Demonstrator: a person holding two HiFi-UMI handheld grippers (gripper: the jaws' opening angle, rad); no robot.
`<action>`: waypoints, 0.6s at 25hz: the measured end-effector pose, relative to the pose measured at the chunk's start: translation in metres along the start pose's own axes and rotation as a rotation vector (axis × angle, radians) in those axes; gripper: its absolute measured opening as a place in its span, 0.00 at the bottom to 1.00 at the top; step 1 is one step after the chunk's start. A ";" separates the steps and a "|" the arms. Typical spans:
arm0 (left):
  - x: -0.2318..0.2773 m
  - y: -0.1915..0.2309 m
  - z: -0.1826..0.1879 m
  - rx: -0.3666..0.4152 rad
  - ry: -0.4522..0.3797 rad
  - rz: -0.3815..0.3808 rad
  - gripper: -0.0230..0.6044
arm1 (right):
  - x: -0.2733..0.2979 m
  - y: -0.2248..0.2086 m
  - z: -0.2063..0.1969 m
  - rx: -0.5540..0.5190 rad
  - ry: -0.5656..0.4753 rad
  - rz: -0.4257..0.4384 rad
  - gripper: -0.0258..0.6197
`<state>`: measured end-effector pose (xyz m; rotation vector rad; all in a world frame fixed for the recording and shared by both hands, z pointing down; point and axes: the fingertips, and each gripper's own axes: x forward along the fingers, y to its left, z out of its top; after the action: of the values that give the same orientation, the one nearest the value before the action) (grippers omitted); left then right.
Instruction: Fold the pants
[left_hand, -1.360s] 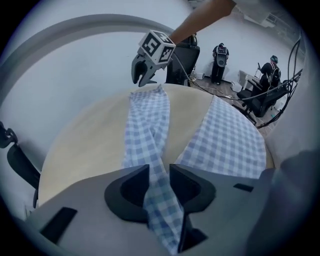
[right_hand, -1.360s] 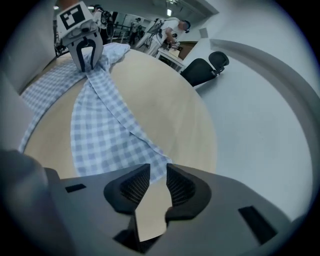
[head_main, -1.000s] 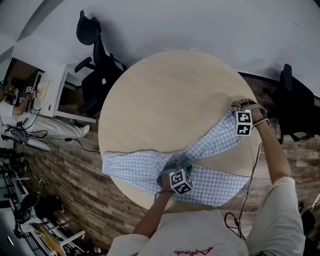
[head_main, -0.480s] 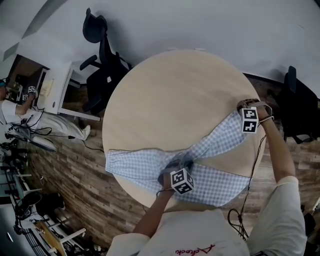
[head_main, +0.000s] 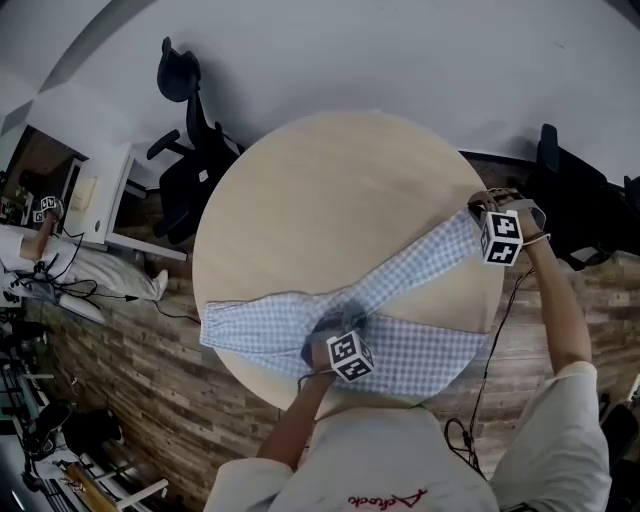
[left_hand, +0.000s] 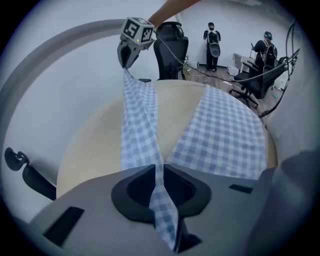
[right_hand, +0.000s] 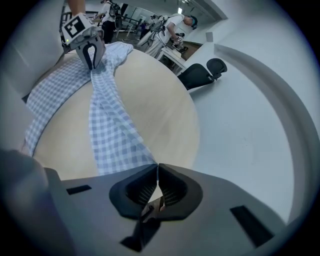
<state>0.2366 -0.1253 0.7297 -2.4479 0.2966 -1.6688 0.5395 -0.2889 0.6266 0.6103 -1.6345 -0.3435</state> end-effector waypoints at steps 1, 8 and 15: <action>0.002 -0.006 0.000 -0.009 0.001 -0.003 0.11 | -0.010 -0.002 0.003 -0.003 -0.002 -0.016 0.09; 0.013 -0.013 -0.009 -0.003 0.044 0.098 0.24 | -0.083 -0.003 0.001 -0.042 0.002 -0.107 0.09; -0.025 -0.014 0.001 0.038 -0.019 0.159 0.09 | -0.119 0.035 -0.025 -0.001 0.032 -0.146 0.09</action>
<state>0.2297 -0.1057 0.7103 -2.3439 0.4403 -1.5703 0.5647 -0.1892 0.5526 0.7330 -1.5634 -0.4388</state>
